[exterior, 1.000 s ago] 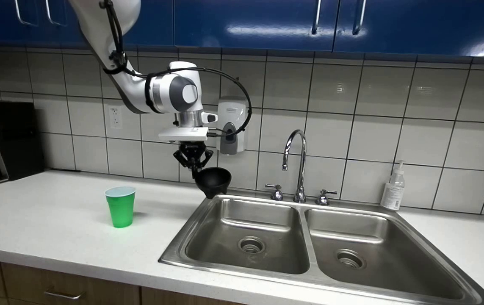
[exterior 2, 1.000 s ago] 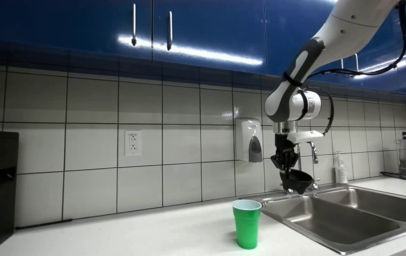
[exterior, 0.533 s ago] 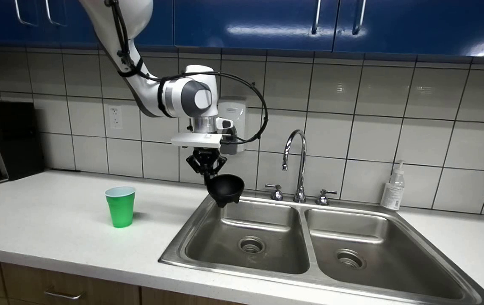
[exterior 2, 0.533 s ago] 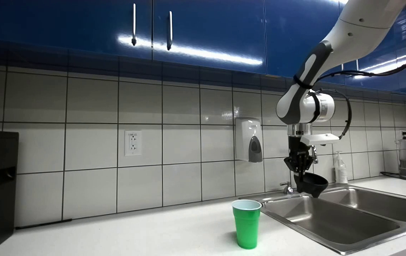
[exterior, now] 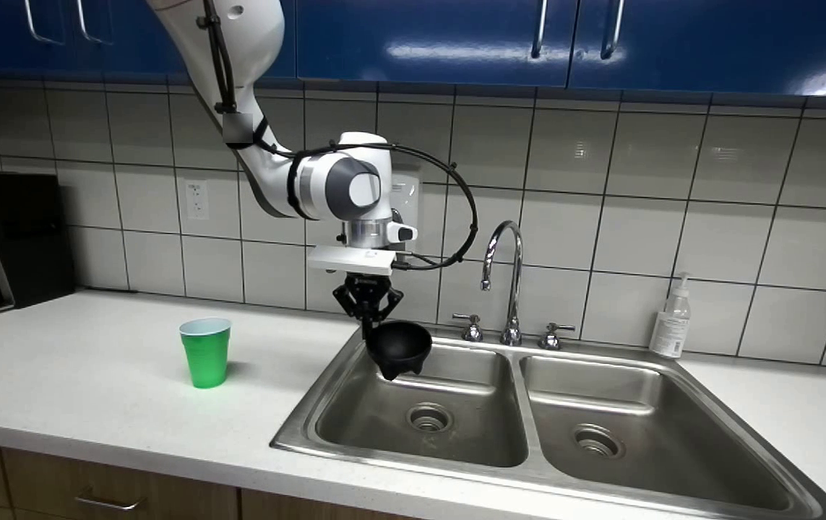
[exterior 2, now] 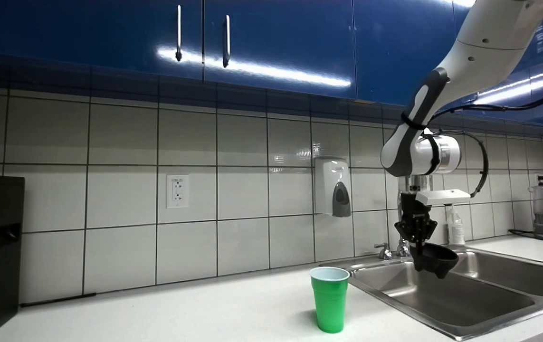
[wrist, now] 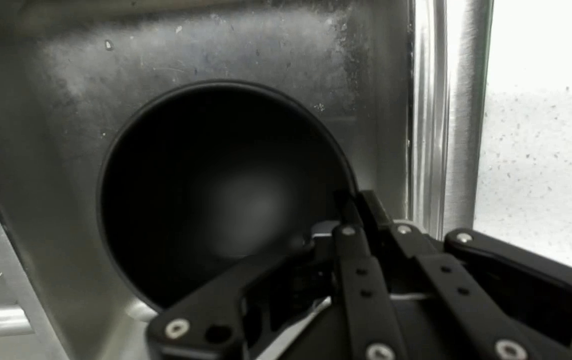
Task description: Put the black bowl in the sink on the left.
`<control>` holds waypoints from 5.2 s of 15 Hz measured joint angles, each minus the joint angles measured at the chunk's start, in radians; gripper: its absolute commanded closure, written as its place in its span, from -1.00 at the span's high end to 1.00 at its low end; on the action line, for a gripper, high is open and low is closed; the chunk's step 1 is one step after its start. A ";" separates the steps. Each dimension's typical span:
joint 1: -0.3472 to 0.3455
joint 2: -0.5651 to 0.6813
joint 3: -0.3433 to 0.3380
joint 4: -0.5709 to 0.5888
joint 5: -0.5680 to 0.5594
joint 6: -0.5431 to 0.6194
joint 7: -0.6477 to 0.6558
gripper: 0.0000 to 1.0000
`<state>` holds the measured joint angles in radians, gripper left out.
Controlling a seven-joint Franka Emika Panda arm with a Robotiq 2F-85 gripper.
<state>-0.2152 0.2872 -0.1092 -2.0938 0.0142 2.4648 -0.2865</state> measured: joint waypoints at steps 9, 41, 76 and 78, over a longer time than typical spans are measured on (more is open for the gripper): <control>-0.003 0.116 -0.003 0.053 0.000 0.000 0.000 -0.96; -0.030 0.432 -0.003 0.225 0.003 -0.049 0.005 -0.96; 0.001 0.241 0.025 0.213 0.003 -0.020 0.011 1.00; 0.012 0.191 0.025 0.176 0.001 0.001 0.011 1.00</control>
<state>-0.2034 0.4783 -0.0838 -1.9175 0.0154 2.4657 -0.2756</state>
